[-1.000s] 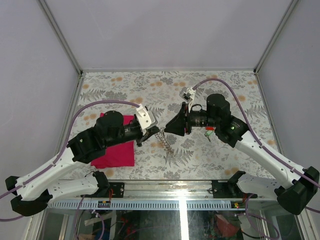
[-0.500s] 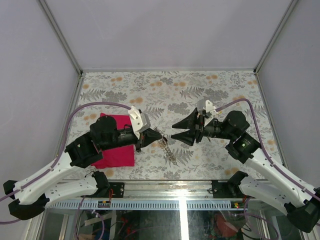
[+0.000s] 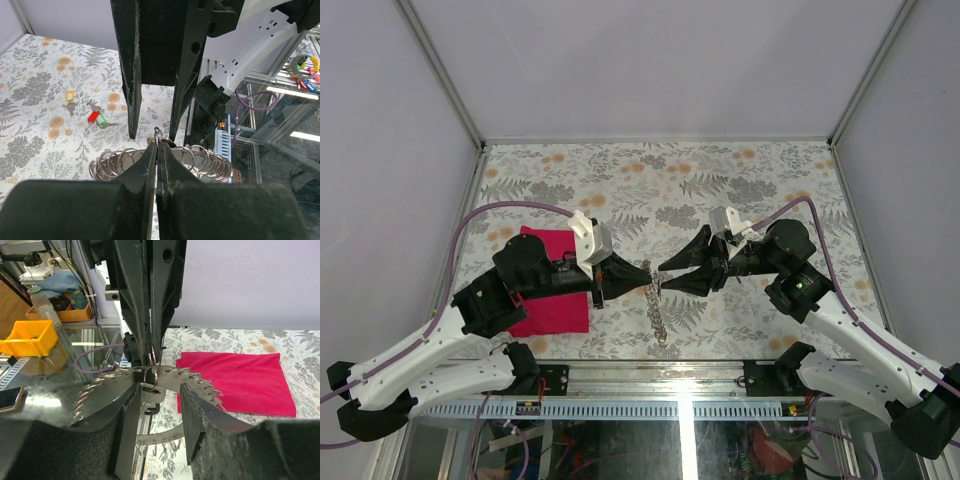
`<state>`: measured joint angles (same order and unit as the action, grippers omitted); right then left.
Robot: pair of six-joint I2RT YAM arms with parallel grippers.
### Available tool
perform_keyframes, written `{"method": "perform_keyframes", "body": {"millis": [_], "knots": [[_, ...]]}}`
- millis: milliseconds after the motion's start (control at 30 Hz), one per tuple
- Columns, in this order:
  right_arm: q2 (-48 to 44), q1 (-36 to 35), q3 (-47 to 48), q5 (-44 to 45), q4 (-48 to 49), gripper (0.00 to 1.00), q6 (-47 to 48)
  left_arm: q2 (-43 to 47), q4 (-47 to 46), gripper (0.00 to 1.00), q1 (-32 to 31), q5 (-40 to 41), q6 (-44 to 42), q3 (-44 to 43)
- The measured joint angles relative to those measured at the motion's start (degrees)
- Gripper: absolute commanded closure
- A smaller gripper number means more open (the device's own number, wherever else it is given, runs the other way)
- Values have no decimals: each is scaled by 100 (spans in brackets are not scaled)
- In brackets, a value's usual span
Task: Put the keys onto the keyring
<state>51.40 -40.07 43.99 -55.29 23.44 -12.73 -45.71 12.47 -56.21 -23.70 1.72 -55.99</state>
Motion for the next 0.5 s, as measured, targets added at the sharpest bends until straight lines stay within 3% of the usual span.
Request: {"method": "perform_keyframes", "body": {"millis": [333,500], "knots": [[9,0,0,-140,116,57,-72,-136,-26,100,0,-125,20,-2],[9,0,0,-138,133,62,-81,-146,-26,100,0,-131,17,-2]]}}
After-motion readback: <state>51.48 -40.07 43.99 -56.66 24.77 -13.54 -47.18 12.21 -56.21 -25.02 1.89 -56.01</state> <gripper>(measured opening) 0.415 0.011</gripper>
